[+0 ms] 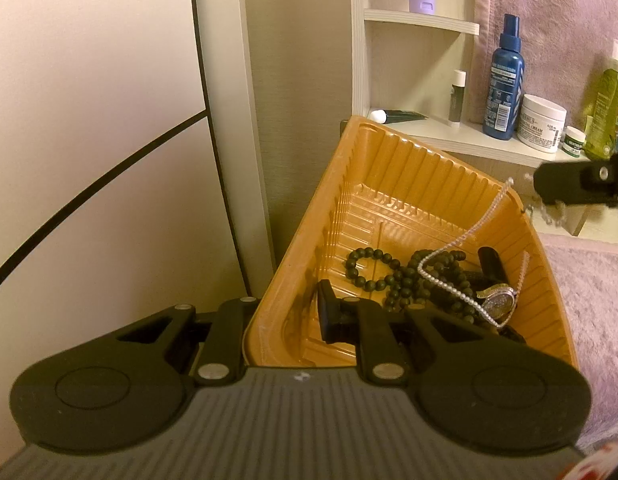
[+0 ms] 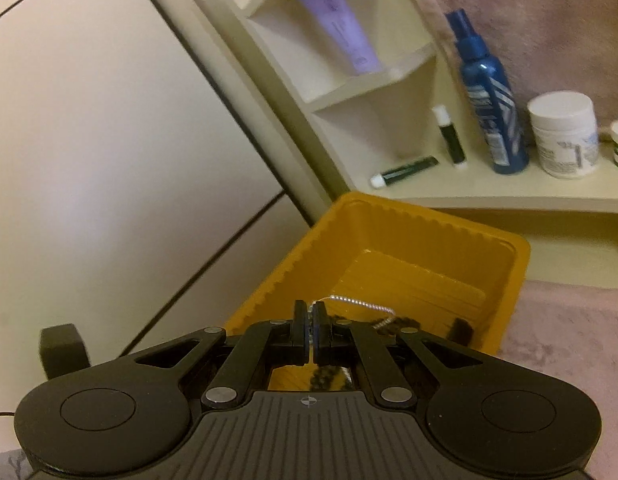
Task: Organize jewelry
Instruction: 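Lower the pearl strand into the orange tray and open the right gripper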
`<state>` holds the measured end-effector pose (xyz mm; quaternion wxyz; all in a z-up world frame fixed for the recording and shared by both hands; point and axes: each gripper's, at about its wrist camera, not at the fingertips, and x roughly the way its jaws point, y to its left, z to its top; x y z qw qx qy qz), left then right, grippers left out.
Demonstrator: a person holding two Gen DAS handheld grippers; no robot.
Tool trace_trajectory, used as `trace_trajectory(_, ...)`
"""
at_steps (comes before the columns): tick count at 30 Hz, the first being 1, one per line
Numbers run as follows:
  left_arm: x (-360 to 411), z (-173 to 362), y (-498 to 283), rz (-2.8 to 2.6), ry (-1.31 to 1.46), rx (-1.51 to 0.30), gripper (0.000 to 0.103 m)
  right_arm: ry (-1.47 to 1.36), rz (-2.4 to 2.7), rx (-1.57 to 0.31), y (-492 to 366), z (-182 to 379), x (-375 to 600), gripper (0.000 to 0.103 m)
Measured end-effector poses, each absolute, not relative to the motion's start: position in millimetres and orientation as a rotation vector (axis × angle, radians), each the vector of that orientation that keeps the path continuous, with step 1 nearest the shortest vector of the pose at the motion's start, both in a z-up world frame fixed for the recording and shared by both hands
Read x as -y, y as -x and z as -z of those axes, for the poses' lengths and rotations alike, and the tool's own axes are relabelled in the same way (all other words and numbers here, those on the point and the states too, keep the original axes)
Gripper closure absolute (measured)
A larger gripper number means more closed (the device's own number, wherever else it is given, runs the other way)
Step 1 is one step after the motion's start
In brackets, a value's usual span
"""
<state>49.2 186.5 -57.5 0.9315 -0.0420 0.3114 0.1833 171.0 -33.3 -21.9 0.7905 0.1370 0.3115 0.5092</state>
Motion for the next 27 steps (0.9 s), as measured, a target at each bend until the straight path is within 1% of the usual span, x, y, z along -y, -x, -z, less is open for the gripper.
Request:
trace_trajectory(4, -187, 57, -49, -0.374, 0.085, -0.638, 0.087, -0.226, -1.073, -0.672, -170, 27, 27, 0.101)
trace_trajectory(13, -187, 57, -49, -0.374, 0.085, -0.637, 0.087, -0.189, -1.046, -0.714, -170, 40, 20, 0.101)
trace_trajectory(20, -187, 57, -49, -0.373, 0.085, -0.638, 0.087, -0.188, -1.026, -0.722, -171, 43, 23, 0.098)
trace_trajectory(22, -187, 58, -49, -0.373, 0.085, -0.637, 0.087, -0.192, -1.021, -0.722, -171, 42, 23, 0.095)
trace_trajectory(23, -187, 57, -49, -0.374, 0.085, -0.638, 0.087, -0.194, -1.018, -0.721, -170, 42, 23, 0.092)
trace_trajectory(25, -188, 58, -49, -0.373, 0.087, -0.638, 0.087, -0.196, -1.010, -0.718, -169, 42, 23, 0.083)
trace_trajectory(27, -189, 58, -49, -0.373, 0.091, -0.638, 0.087, -0.199, -1.002, -0.713, -168, 42, 25, 0.071)
